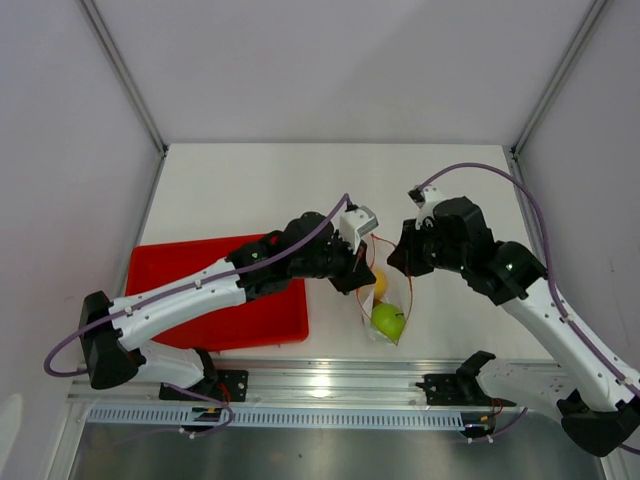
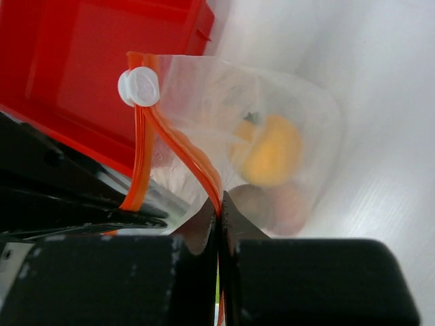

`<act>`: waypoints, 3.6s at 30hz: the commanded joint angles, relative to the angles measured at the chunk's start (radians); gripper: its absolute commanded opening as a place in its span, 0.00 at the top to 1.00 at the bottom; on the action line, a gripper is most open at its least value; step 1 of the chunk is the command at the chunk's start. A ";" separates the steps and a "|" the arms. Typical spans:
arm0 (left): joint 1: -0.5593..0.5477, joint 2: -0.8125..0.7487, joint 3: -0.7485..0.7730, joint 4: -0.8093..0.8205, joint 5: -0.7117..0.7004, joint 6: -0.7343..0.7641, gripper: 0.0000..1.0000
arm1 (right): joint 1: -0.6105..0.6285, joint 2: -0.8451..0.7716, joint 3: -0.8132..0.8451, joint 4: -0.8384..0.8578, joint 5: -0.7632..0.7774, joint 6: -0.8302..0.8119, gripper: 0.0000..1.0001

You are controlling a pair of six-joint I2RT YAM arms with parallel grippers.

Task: Place the food in the zip-top bag and seal the zipper
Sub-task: Adjust the zipper food storage bag at the center of the board.

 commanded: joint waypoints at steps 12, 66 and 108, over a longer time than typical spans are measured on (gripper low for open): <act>0.013 -0.081 -0.051 0.151 0.078 -0.104 0.30 | -0.005 -0.237 -0.154 0.150 0.095 0.557 1.00; -0.273 0.131 0.001 0.045 -0.664 -0.232 0.44 | 0.288 -0.329 -0.321 0.060 0.704 1.281 0.99; 0.069 -0.472 -0.270 0.001 0.325 0.026 0.99 | 0.075 -0.324 -0.174 0.324 -0.299 -0.039 0.32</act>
